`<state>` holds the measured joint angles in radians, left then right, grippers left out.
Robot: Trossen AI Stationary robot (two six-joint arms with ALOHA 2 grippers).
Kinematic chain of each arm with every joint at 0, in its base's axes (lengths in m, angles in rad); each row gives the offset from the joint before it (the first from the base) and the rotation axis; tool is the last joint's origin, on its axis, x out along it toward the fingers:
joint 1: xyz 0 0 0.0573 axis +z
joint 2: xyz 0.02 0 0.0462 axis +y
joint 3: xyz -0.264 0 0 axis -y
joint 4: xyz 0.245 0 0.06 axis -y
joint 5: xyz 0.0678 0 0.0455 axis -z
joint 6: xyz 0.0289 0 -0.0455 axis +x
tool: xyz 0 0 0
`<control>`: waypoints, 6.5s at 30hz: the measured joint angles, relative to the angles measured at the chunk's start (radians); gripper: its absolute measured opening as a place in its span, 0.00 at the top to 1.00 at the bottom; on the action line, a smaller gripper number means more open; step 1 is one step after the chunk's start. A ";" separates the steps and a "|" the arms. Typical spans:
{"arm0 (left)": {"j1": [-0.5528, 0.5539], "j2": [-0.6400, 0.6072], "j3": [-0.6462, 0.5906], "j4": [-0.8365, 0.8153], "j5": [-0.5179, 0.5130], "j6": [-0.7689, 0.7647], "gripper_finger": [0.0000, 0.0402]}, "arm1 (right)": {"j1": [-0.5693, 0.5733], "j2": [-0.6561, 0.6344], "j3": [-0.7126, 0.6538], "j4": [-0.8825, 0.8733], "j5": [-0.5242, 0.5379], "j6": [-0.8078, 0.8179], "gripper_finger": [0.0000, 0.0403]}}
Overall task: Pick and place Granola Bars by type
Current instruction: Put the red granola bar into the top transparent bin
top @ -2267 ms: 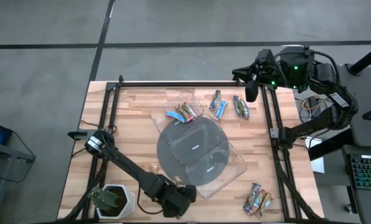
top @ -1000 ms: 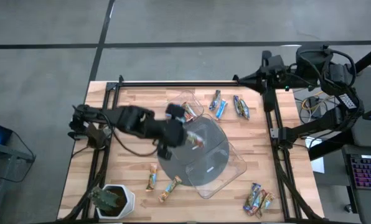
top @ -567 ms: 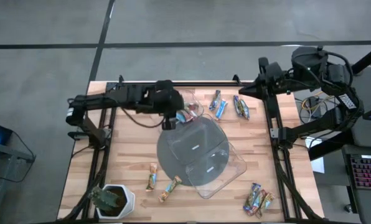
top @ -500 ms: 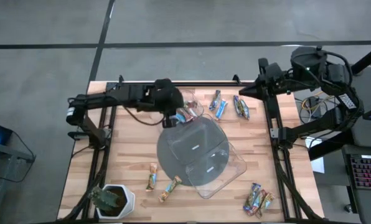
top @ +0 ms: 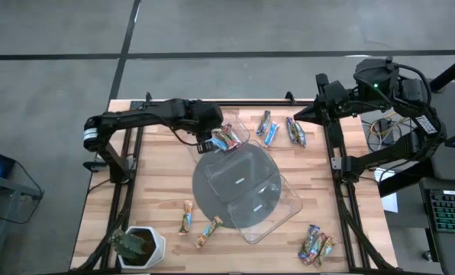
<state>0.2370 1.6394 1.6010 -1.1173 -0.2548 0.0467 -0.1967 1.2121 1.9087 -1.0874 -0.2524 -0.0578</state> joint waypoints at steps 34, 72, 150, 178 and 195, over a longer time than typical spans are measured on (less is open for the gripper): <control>0.065 0.000 -0.265 0.133 0.210 0.239 0.75 | 0.000 0.000 0.000 -0.008 0.044 0.007 0.98; -0.265 -0.004 0.354 0.042 0.428 -0.048 1.00 | 0.145 -0.008 0.000 -0.189 0.032 0.128 0.98; -0.468 -0.746 -0.384 0.769 0.150 -0.156 1.00 | 1.104 0.537 -0.027 -0.427 0.210 0.736 0.41; -0.468 -0.741 -0.384 0.766 0.150 -0.168 1.00 | 1.294 0.542 -0.603 -0.042 0.229 0.817 0.44; -0.469 -0.742 -0.384 0.763 0.149 -0.177 1.00 | 1.294 0.542 -0.773 0.119 0.230 0.812 0.48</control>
<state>-0.2321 0.8970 1.2167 -0.3546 -0.1060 -0.1299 1.0969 1.7538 1.1359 -0.9680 -0.0227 0.7547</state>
